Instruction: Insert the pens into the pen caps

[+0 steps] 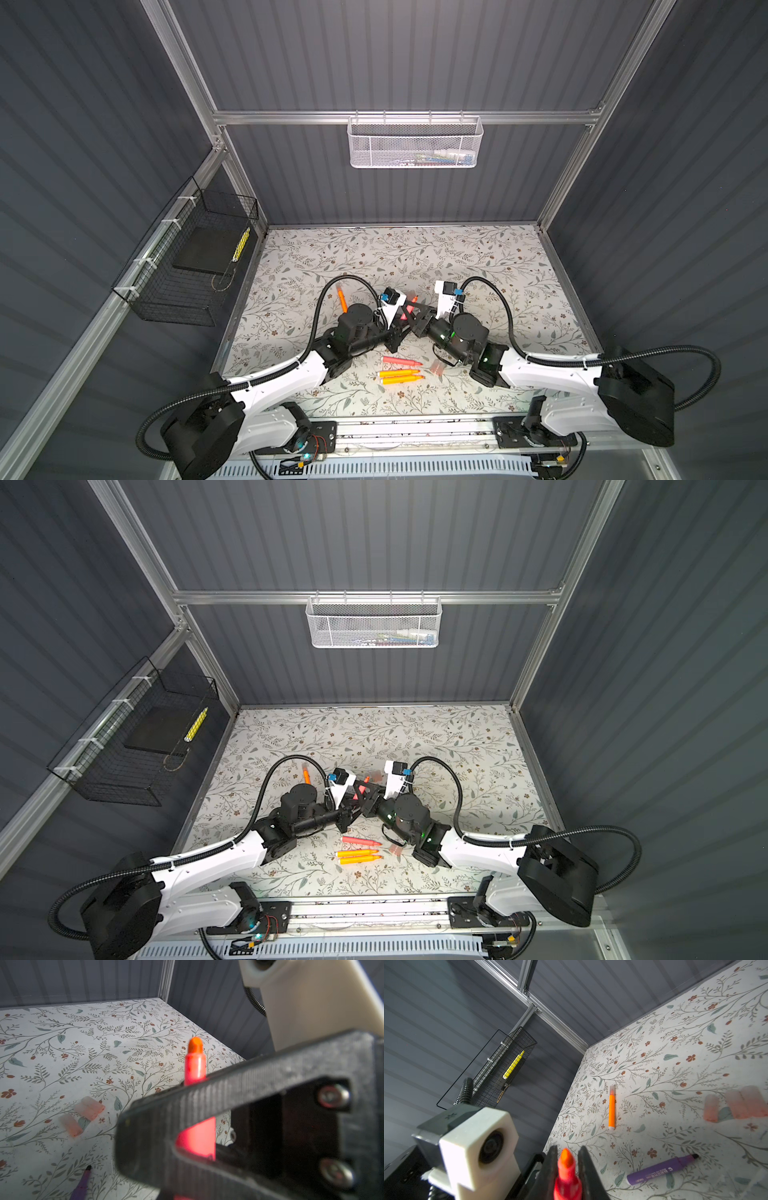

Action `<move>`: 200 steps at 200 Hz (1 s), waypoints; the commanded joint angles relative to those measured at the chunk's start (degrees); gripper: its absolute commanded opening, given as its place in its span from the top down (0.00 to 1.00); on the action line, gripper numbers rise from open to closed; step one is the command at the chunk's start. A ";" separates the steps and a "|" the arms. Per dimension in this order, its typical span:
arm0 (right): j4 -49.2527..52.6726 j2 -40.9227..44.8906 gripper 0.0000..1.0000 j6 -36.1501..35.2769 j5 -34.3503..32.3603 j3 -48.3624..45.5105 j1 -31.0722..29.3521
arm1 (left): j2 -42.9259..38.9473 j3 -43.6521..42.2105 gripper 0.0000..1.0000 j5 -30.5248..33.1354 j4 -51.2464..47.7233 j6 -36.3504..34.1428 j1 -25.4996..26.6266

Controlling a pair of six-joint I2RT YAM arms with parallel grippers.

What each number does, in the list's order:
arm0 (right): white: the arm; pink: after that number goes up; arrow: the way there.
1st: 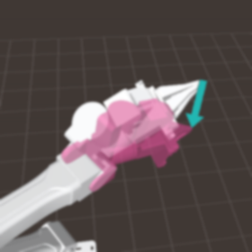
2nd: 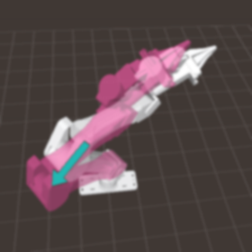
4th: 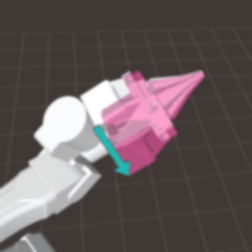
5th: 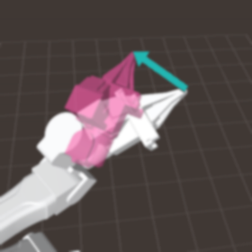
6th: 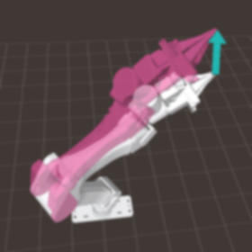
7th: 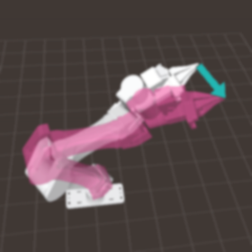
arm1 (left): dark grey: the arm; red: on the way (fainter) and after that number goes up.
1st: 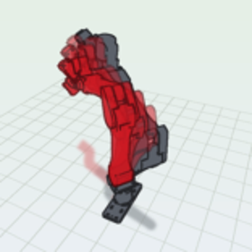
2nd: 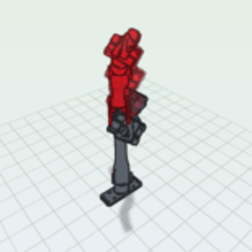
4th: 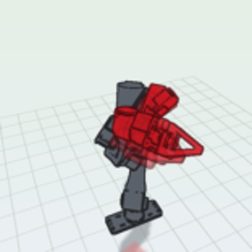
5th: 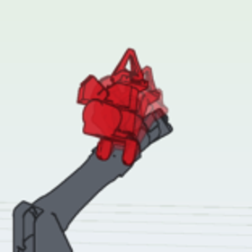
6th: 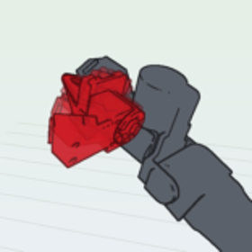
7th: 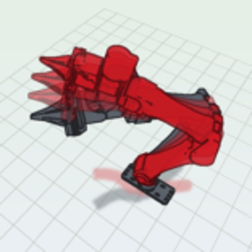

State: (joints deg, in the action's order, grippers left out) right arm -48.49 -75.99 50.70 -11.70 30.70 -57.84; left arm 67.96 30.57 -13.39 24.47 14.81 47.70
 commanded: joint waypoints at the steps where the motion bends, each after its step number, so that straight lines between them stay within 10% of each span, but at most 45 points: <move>1: 0.08 1.16 0.65 -1.03 -0.73 0.53 -0.87 | -1.64 0.87 1.00 7.18 -2.45 0.76 0.44; 51: 12.09 12.43 0.35 -4.81 -10.53 -4.19 0.96 | -4.42 -0.18 1.00 16.92 -11.51 4.07 -3.03; 115: 49.58 19.09 0.50 -0.62 -5.11 -0.15 9.77 | -8.77 -3.54 1.00 10.24 -15.73 7.29 -11.32; 200: 67.81 15.69 0.58 2.71 1.26 -1.21 4.24 | -11.58 -7.18 1.00 3.33 -10.70 7.16 -10.79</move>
State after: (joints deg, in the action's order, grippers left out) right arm 12.21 -58.02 52.25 -12.03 29.15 -53.01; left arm 58.59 24.23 -7.64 12.49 21.56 36.34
